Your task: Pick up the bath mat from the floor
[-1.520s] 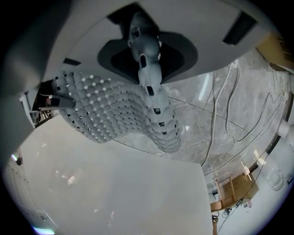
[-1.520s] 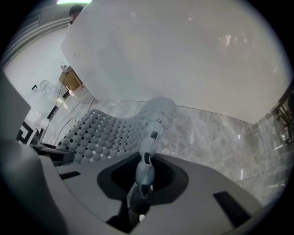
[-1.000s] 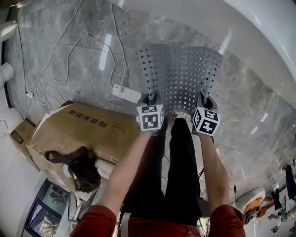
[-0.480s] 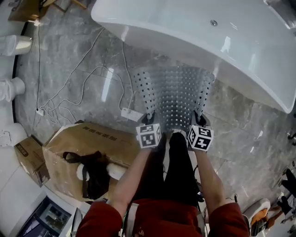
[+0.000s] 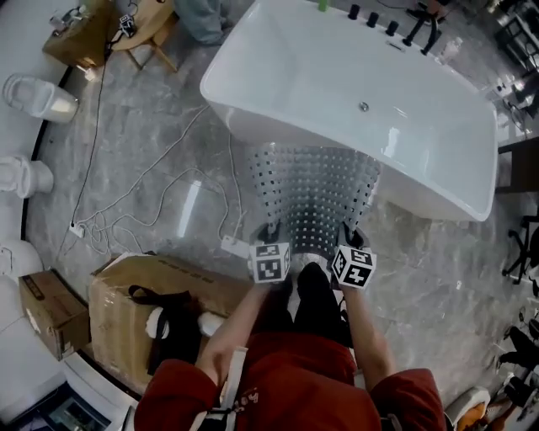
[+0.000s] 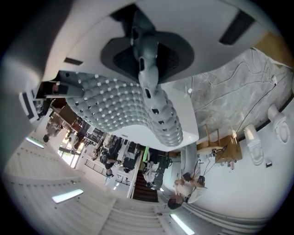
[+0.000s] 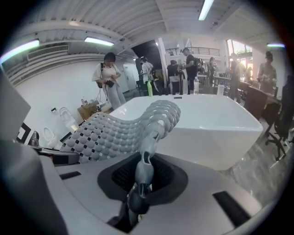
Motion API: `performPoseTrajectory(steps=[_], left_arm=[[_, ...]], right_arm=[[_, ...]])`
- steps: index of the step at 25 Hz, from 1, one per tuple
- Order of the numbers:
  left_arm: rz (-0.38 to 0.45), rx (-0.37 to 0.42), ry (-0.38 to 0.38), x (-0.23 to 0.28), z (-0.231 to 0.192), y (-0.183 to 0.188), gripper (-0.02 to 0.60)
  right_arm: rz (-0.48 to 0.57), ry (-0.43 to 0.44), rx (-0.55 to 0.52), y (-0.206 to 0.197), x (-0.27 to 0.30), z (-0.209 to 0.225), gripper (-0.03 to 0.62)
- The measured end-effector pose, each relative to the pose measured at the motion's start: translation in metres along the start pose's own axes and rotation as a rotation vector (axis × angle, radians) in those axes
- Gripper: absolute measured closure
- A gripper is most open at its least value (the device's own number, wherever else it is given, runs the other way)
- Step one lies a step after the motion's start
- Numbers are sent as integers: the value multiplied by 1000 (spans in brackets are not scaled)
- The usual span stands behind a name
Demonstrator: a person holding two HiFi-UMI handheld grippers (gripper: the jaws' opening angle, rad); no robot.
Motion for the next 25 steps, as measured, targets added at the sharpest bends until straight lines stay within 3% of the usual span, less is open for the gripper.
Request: performPoseTrajectory(steps=[11, 25], left_arm=[[244, 110, -98, -75, 13, 109, 500], [435, 246, -212, -113, 88, 178, 503]], right_arm=[[279, -83, 12, 95, -86, -20, 542], [520, -202, 10, 153, -165, 27, 543]])
Point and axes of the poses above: the fingertips, and each gripper's own axes: x forward along the fingers, z to its right, y out of its top, the point moved 8 cm from there along -x, backward along the fingers
